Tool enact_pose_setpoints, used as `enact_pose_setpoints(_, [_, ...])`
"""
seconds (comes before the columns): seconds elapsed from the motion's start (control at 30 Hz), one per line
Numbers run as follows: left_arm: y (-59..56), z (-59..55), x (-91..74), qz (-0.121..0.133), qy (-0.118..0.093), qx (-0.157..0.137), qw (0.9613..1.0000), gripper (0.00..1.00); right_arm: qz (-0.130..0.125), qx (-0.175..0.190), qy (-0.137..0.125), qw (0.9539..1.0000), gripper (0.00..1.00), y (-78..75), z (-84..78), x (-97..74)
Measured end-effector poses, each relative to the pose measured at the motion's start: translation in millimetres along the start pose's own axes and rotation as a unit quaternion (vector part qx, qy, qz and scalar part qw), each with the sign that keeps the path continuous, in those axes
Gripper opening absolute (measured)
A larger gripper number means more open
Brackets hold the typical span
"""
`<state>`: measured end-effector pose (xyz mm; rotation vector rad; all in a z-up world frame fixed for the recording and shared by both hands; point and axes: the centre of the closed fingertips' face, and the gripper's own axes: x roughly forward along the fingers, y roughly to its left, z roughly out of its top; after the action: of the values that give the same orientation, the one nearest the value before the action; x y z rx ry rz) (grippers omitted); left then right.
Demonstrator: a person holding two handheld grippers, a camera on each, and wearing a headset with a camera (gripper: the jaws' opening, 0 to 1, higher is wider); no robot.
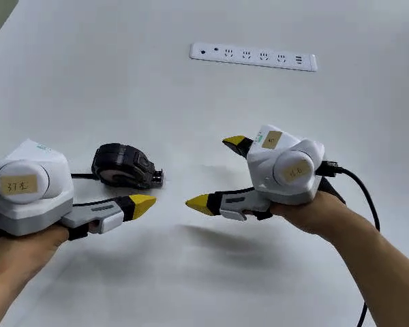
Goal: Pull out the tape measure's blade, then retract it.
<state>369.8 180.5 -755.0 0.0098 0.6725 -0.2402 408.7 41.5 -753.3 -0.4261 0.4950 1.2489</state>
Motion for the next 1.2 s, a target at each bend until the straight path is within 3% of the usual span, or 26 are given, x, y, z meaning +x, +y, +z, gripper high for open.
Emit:
enact_pose_setpoints(0.47, [-4.3,1.9,-13.6,-0.022,-0.013,0.018,0.9995,0.99,-0.040,0.057,-0.021,0.9973,0.85,-6.4,-21.3,-35.9])
enact_pose_setpoints(0.53, [-7.4,5.1,-16.2,-0.033,-0.025,0.011,0.9991,0.99,-0.044,0.067,-0.026,0.9965,0.85,-5.7,-24.1,-41.6])
enact_pose_setpoints(0.63, [-4.5,0.8,-18.2,-0.028,-0.013,0.022,0.9993,0.99,-0.051,0.079,-0.033,0.9950,0.86,-5.3,-28.6,-49.5])
enact_pose_setpoints(0.77, [-5.9,4.2,-23.5,-0.037,-0.028,0.029,0.9985,0.99,-0.061,0.096,-0.050,0.9923,0.90,-5.5,-30.8,-59.9])
enact_pose_setpoints(1.2, [-7.1,1.6,-34.9,-0.065,-0.035,0.047,0.9962,0.99,-0.079,0.112,-0.080,0.9874,0.98,-4.3,-37.8,-82.3])
